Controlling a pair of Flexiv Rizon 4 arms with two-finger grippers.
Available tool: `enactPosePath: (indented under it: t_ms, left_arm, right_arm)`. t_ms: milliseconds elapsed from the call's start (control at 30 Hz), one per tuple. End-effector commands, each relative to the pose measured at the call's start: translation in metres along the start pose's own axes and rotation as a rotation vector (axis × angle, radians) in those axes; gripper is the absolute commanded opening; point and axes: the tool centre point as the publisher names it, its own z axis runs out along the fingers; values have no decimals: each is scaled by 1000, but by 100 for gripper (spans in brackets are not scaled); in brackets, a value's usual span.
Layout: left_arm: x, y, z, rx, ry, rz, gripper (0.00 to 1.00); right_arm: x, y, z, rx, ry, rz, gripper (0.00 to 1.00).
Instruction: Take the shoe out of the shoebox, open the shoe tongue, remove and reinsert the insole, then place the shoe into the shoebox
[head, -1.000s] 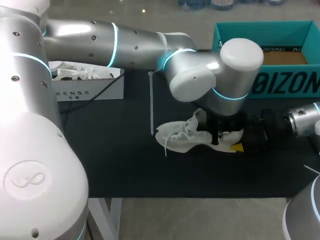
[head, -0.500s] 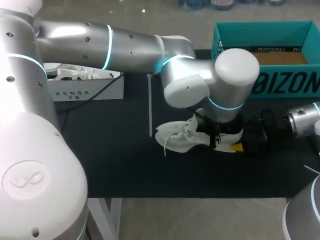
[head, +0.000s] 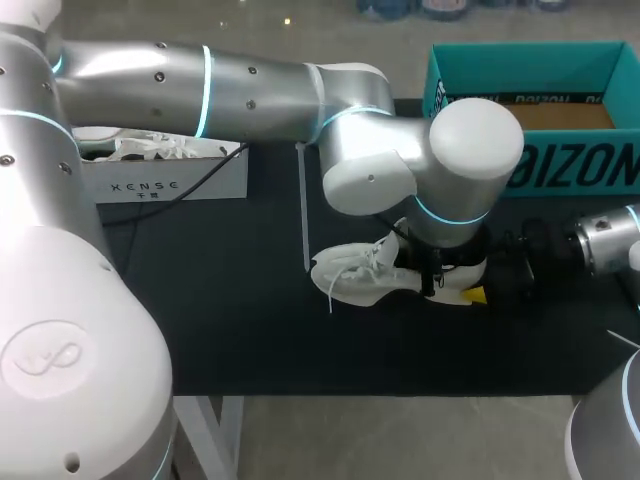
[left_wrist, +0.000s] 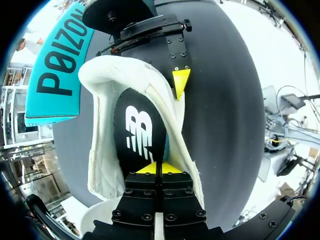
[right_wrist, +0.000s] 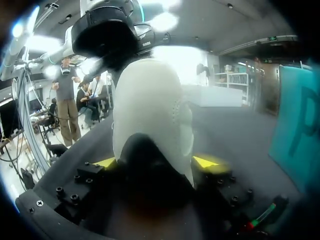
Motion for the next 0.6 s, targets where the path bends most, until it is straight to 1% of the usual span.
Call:
enactPosePath:
  t_ms: [33,267,433,600]
  left_arm:
    - [8,9,-16,3,-18,-5,0]
    - [9,15,-29,11,-36,-26,0]
    - [8,18,-30,6,-48,-46,0]
    - [7,20,-35,18,-54,-66,0]
  right_arm:
    - [-2,-6,3,1,-4,2,0]
    - [-2,-6,3,1,-4,2,0]
    - [-2,-6,3,1,-4,2,0]
    - [-2,-6,3,1,-4,2,0]
